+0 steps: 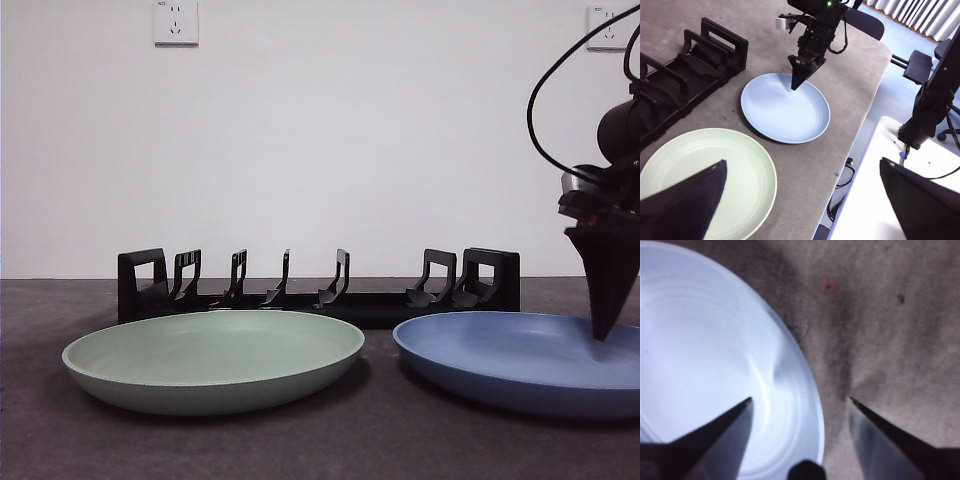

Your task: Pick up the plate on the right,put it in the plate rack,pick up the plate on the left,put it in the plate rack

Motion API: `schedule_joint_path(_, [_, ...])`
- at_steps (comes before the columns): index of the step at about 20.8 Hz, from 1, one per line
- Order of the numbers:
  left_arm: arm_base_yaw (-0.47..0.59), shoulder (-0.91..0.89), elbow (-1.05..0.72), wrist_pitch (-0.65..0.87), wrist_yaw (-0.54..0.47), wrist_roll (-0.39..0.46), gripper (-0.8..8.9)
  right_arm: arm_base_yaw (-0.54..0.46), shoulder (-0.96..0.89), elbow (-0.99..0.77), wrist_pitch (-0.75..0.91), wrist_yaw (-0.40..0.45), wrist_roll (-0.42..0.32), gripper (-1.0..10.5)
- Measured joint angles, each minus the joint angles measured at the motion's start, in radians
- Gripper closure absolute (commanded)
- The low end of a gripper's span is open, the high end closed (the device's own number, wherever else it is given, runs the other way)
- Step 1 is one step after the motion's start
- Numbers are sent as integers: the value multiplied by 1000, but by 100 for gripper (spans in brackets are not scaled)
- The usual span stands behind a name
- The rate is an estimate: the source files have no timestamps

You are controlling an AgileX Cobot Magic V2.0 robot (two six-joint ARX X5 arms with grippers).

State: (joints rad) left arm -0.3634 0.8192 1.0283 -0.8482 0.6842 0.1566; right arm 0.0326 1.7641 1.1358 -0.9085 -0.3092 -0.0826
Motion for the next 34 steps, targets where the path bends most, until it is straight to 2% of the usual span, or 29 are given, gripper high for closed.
schedule_joint_path(8, [0,4,0,0,-2,0,153,0,8,0,2,2,-1,957])
schedule_joint_path(13, [-40,28,0,0,-6,30,154,0,8,0,9,-13,-24,963])
schedule_joint_path(16, [-101,48,0,0,-17,86,154,-1,-14,0,-12,-16,-27,963])
schedule_joint_path(20, [-209,87,0,1,-79,175,154,-7,-135,60,-92,6,-26,963])
schedule_joint_path(23, [-307,125,0,31,-186,252,154,-10,-232,164,-193,1,-26,963])
schedule_joint_path(25, [-377,147,0,75,-295,320,154,-8,-269,238,-268,-11,-27,963])
schedule_joint_path(30, [-552,204,0,222,-655,545,154,2,-291,358,-400,-58,-27,963])
schedule_joint_path(34, [-648,262,0,365,-846,746,154,61,-293,371,-417,-102,-26,963])
